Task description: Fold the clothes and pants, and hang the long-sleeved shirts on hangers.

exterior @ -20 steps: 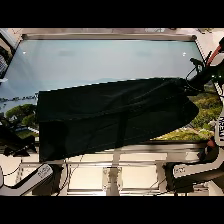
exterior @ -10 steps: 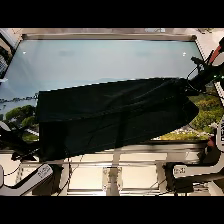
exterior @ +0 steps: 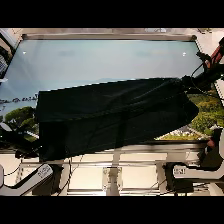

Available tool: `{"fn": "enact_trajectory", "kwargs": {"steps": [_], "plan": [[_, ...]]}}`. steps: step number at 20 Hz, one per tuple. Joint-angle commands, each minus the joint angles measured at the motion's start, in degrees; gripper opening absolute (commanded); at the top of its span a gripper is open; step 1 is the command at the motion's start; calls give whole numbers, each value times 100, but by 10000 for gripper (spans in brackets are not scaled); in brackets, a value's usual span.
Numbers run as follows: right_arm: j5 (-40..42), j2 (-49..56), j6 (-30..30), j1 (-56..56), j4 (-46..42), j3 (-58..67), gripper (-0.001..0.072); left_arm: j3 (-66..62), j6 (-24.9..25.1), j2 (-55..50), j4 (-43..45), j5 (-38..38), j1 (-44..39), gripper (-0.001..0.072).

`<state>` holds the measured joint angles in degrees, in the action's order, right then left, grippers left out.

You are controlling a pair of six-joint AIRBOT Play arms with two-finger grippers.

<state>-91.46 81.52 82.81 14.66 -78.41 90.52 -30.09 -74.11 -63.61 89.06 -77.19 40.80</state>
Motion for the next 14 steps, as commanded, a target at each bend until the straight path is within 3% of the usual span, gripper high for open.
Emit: {"fn": "enact_trajectory", "kwargs": {"steps": [1, 2, 4, 7, 14], "plan": [[2, -140, 4, -4, -2, 2, 480, 118, 0, 2, -131, 57, -4, 342], [13, -146, 4, -4, -2, 2, 480, 118, 2, 2, -129, -26, -4, 292], [46, -146, 4, -4, 0, 2, 480, 111, 153, 2, -129, -271, -4, 20], [-17, -146, 0, 0, -48, 2, 480, -267, 192, 7, -118, -319, -26, 22], [-46, -146, -466, 2, -634, -70, 481, -2588, 127, 258, 4, -70, 85, 23]]}}
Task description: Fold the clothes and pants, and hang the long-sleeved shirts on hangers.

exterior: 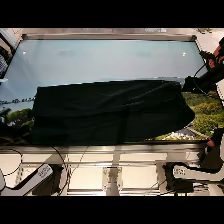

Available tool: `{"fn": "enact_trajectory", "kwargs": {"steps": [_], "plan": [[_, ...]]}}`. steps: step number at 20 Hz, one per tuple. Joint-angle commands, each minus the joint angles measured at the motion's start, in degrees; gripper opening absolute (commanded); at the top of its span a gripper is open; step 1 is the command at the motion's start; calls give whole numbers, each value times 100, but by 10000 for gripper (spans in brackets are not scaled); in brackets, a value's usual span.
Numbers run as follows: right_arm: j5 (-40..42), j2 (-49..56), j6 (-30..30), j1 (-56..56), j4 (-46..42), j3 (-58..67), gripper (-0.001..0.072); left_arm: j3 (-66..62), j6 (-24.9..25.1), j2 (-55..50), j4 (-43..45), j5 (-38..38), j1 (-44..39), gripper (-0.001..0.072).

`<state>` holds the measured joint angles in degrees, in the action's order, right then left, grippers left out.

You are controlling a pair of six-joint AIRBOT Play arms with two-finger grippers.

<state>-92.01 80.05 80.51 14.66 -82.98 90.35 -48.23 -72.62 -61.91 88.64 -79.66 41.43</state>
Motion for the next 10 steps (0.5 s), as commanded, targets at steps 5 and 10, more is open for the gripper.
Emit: {"fn": "enact_trajectory", "kwargs": {"steps": [5, 10], "plan": [[197, 0, -763, 63, -334, -1130, 481, -1110, -20, 63, 382, 566, 22, 23], [1117, 0, -1399, 997, -208, -2411, 481, -1110, -20, -120, 485, 684, 22, 23]]}}
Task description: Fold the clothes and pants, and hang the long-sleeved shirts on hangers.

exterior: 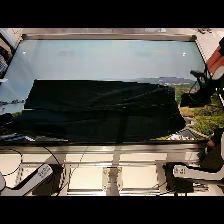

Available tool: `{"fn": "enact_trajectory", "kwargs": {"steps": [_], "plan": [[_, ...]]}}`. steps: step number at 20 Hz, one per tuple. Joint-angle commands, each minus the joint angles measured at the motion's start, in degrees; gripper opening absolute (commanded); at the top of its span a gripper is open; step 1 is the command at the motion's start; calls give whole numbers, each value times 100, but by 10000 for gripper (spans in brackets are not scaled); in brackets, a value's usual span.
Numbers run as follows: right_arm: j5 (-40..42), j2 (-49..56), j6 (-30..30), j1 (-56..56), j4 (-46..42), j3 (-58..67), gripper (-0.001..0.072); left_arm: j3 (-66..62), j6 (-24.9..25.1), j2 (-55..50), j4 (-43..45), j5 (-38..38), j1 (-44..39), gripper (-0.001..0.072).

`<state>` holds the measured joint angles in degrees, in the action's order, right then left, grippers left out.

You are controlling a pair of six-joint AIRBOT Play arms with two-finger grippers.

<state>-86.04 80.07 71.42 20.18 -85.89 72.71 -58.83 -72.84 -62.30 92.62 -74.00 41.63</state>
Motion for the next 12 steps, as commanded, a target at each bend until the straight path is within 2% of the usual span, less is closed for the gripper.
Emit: {"fn": "enact_trajectory", "kwargs": {"steps": [1, 5, 10, 11, 12], "plan": [[647, 0, -702, 599, 144, -839, 482, -50, 2, -109, 85, 138, 2, 23], [1169, 0, -1062, 802, 155, -1200, 481, -50, 0, -138, 83, 136, 0, 23], [1661, 37, -1338, 785, 1355, -1200, 478, -50, -2, -138, 31, 133, 0, 23], [1609, 70, -1408, 785, 1488, -1202, 456, -50, -2, -138, 33, 133, 0, 23], [1469, 109, -1460, 787, 1561, -1204, 405, -50, -2, -138, 37, 133, 0, 23]]}}
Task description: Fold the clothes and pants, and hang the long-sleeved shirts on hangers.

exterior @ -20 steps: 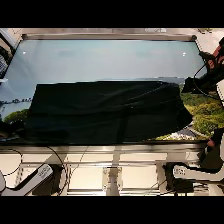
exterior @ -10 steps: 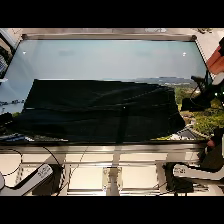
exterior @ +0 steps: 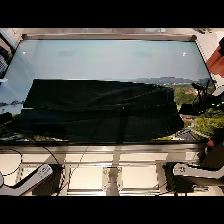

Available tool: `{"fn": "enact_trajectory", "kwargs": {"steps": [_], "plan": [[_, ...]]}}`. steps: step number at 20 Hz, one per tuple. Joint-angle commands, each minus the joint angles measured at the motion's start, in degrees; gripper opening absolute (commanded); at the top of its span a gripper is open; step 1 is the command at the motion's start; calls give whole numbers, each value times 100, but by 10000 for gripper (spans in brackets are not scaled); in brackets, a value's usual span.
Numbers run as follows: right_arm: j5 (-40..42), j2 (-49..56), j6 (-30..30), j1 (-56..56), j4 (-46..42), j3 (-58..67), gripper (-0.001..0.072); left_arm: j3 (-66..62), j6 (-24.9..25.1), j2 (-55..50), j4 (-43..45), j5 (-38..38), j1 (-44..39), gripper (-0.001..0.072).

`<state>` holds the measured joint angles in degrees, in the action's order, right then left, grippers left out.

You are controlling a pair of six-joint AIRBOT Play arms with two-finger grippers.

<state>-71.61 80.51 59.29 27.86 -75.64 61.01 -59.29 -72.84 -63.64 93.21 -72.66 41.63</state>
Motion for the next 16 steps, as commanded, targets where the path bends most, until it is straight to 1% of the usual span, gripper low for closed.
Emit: {"fn": "enact_trajectory", "kwargs": {"steps": [1, 8, 11, 14, 15, 16], "plan": [[-96, 105, -256, 20, 522, -52, 387, -4, -2, -4, -22, 0, 0, 23], [-249, 142, -302, 24, 33, -782, 388, -4, 0, -15, -20, 2, 0, 23], [-896, 127, -350, 24, -210, -837, 385, -2, 0, -57, -20, 4, 0, 23], [-1506, 120, -343, 26, -835, -822, 381, -2, 2, -111, -20, 2, 0, 23], [-1558, 120, -343, 26, -890, -822, 366, -2, 2, -138, -20, 4, 0, 23], [-1558, 120, -332, 24, -876, -822, 255, -2, 2, -164, -20, 4, 0, 23]]}}
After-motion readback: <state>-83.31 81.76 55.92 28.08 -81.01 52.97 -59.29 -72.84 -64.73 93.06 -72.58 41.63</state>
